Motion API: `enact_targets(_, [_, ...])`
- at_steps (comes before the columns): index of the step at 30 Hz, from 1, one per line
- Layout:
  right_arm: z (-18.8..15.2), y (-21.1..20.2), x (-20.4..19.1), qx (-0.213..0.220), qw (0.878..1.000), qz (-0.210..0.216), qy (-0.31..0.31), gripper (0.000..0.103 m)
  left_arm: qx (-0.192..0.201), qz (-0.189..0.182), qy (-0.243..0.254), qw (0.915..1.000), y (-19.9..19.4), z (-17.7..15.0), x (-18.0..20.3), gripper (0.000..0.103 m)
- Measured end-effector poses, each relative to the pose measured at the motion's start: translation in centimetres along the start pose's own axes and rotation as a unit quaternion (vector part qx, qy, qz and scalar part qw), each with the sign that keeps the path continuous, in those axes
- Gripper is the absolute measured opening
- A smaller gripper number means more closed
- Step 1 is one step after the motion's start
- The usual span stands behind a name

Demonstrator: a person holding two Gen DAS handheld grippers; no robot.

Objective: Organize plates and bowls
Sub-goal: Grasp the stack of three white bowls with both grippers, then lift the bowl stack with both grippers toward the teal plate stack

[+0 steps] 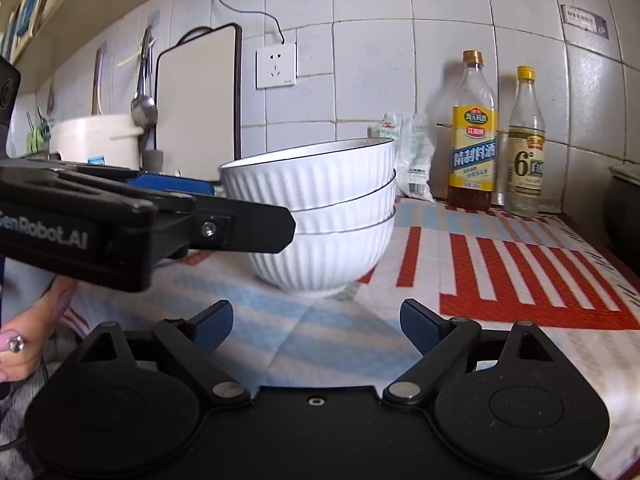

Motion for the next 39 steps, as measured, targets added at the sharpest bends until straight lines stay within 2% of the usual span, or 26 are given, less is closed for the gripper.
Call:
enact_targets(6, [1.6, 2.3, 0.7, 0.004, 1.0, 0.027, 0.014, 0.093, -0.047, -0.019, -0.01, 0.9987, 1.7, 0.9, -1.1, 0.096])
enact_targets(9, [2.4, 3.0, 1.1, 0.004, 0.999, 0.04, 0.017, 0.094, -0.056, -0.024, -0.022, 0.9979, 2.3, 1.1, -1.7, 0.096])
enact_targets(14, [3.1, 3.4, 0.7, -0.005, 0.999, 0.039, -0.004, 0.097, -0.049, -0.022, -0.011, 0.9985, 2.5, 1.6, -1.8, 0.096])
enact_targets(20, [3.4, 4.3, 0.6, -0.011, 0.999, 0.036, 0.004, 0.099, -0.045, -0.027, -0.003, 0.9986, 3.0, 1.9, -2.0, 0.101])
enact_targets(25, [3.6, 5.2, 0.3, -0.014, 1.0, 0.024, -0.001, 0.1, -0.023, -0.035, 0.009, 0.9991, 3.4, 1.2, -2.3, 0.103])
enact_targets(30, [3.5, 5.4, 0.4, -0.003, 1.0, 0.026, 0.011, 0.101, 0.0, -0.04, 0.019, 0.999, 3.6, 0.6, -2.4, 0.103])
enact_targets(39, [2.7, 5.1, -0.1, 0.025, 0.999, 0.012, 0.017, 0.1, -0.001, -0.034, 0.033, 0.9989, 3.4, 0.6, -2.1, 0.102])
Point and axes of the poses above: each gripper's, at about its wrist camera, not at the fingertips, and y roughly the way its jaws point, x to its right, z to its top, the point moved 1 cm from there along y, roughly the way its jaws point, and after that the axes turned 14 degrees about -x, right-handed, at the moved point
